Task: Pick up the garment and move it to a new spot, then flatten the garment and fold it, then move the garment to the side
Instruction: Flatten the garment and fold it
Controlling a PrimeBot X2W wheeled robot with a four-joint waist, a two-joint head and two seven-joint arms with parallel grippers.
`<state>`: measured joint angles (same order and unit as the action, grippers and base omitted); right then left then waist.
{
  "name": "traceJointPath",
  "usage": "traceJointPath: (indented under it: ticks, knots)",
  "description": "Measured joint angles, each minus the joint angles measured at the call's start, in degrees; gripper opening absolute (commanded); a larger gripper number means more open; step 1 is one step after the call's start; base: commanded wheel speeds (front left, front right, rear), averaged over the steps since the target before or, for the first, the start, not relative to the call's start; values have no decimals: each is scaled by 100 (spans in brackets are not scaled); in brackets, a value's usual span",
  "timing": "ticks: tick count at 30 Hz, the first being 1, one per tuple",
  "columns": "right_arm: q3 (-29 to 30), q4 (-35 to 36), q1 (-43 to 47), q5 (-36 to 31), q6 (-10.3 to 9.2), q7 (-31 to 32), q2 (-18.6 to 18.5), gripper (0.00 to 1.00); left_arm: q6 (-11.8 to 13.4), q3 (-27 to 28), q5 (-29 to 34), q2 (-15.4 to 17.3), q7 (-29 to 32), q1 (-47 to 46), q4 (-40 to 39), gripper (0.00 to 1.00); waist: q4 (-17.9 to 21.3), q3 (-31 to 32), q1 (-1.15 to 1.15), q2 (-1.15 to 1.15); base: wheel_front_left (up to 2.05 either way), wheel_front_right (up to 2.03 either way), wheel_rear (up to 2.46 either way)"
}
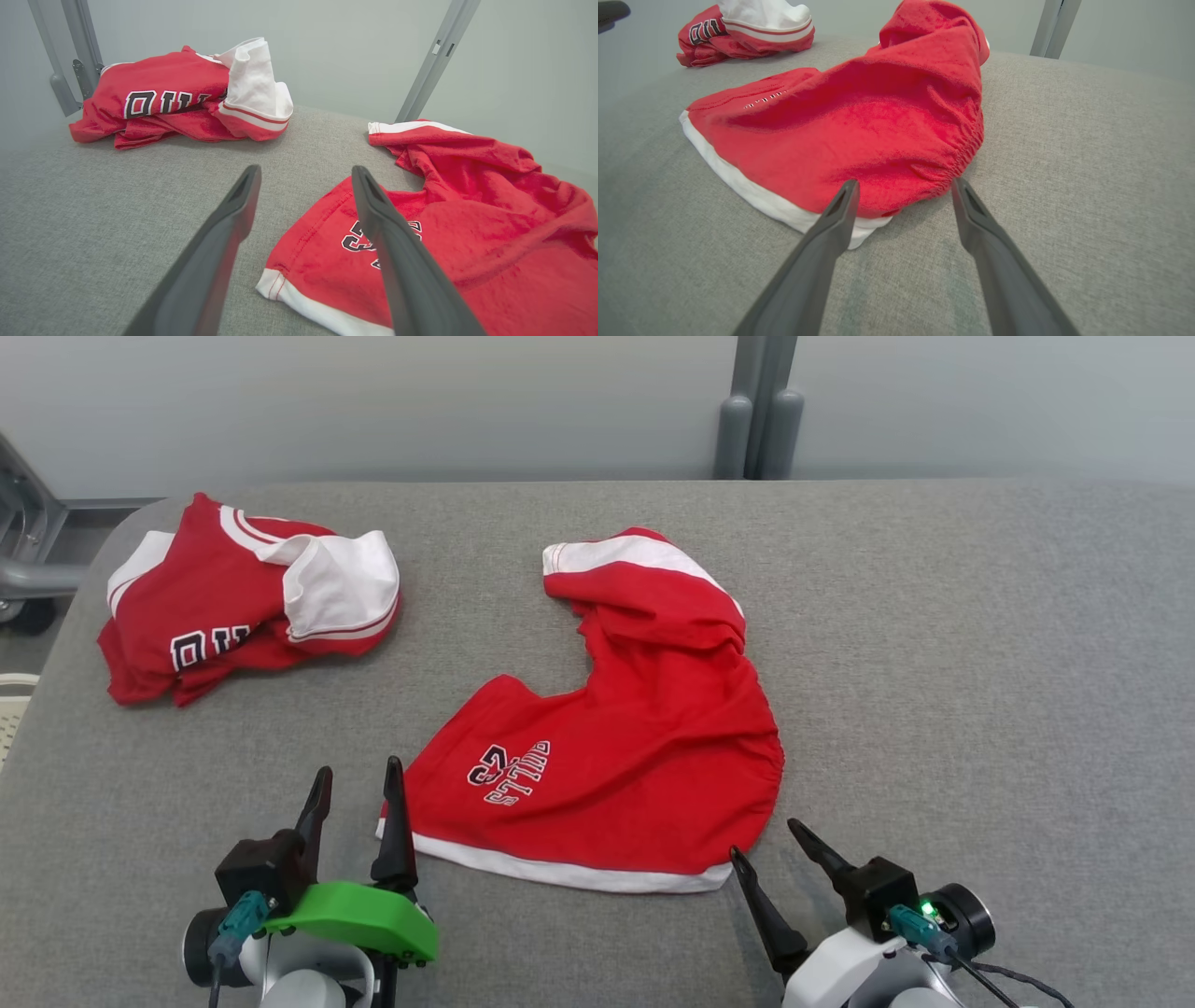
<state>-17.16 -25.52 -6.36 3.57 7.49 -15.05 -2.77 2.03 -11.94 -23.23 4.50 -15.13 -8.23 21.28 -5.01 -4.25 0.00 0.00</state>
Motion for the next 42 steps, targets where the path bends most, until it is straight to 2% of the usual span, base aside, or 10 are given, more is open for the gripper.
traceJointPath:
  ticks: [3, 11, 17, 18, 19, 21, 23, 24, 30, 42]
  knots:
    - [1, -133, -49, 51, 0, 0, 18, 100, -8, -13, 51, -11, 1, 60, -110, 100, -81, 3, 0, 0, 0, 0, 0]
    - [638, -742, -394, 305, 0, -1, 0, 100, -33, -130, 118, -73, 1, 212, -426, 100, -503, -3, 0, 0, 0, 0, 0]
    - [628, -1250, -605, 538, 0, -1, 2, 100, -26, -158, 127, -96, 1, 238, -454, 100, -770, -41, 0, 0, 0, 0, 0]
    - [603, -1324, -656, 553, 0, -1, 0, 87, -25, -162, 136, -98, 1, 239, -456, 100, -804, -46, 0, 0, 0, 0, 0]
    - [570, -1380, -711, 571, 0, -1, -1, 58, -24, -166, 143, -101, 1, 240, -457, 100, -834, -51, 0, 0, 0, 0, 0]
    - [490, -1437, -783, 743, 0, -1, 4, 36, -2, -164, 143, -105, 1, 243, -463, 100, -878, -58, 0, 0, 0, 0, 0]
    - [442, -1478, -823, 800, 0, -1, 3, 4, 8, -144, 143, -108, 1, 258, -480, 100, -879, -60, 0, 0, 0, 0, 0]
    - [415, -1494, -836, 809, 0, -1, 2, 0, 11, -133, 143, -109, 1, 271, -493, 100, -864, -60, 0, 0, 0, 0, 0]
    - [542, -1204, -923, 688, 0, 0, 12, 0, 24, -108, 143, -121, 1, 295, -554, 100, -685, -67, 0, 0, 0, 0, 0]
    - [2019, -156, -536, -761, 0, 203, -2, 0, 23, -44, 134, -140, 1, 327, -611, 100, -119, -49, 0, 0, 0, 0, 0]
